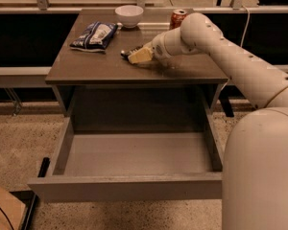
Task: Place rxbar chocolate into top drawer
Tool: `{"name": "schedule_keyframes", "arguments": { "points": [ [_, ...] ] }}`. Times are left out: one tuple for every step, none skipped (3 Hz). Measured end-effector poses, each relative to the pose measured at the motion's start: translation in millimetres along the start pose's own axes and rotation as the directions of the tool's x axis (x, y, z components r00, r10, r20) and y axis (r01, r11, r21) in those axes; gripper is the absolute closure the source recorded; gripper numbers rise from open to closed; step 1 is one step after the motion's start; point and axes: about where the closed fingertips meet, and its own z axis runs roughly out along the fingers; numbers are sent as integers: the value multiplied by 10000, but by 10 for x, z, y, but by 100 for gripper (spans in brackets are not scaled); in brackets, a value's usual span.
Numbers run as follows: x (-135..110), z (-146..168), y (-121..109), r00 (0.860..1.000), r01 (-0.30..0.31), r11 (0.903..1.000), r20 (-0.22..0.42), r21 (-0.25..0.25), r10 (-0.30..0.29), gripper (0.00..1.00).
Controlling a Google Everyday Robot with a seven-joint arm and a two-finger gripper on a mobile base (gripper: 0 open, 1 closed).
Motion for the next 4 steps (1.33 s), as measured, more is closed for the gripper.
{"name": "schedule_keyframes", "arguments": {
  "points": [
    [-1, 0, 0, 10000, 0, 10000, 0, -1, 0, 81],
    [-2, -1, 0, 10000, 0, 10000, 0, -1, 0, 58],
    [-3, -1, 0, 10000, 1, 10000, 0, -1, -1, 34],
    [-10, -6, 0, 10000, 1, 10000, 0, -1, -1, 11]
  ]
}}
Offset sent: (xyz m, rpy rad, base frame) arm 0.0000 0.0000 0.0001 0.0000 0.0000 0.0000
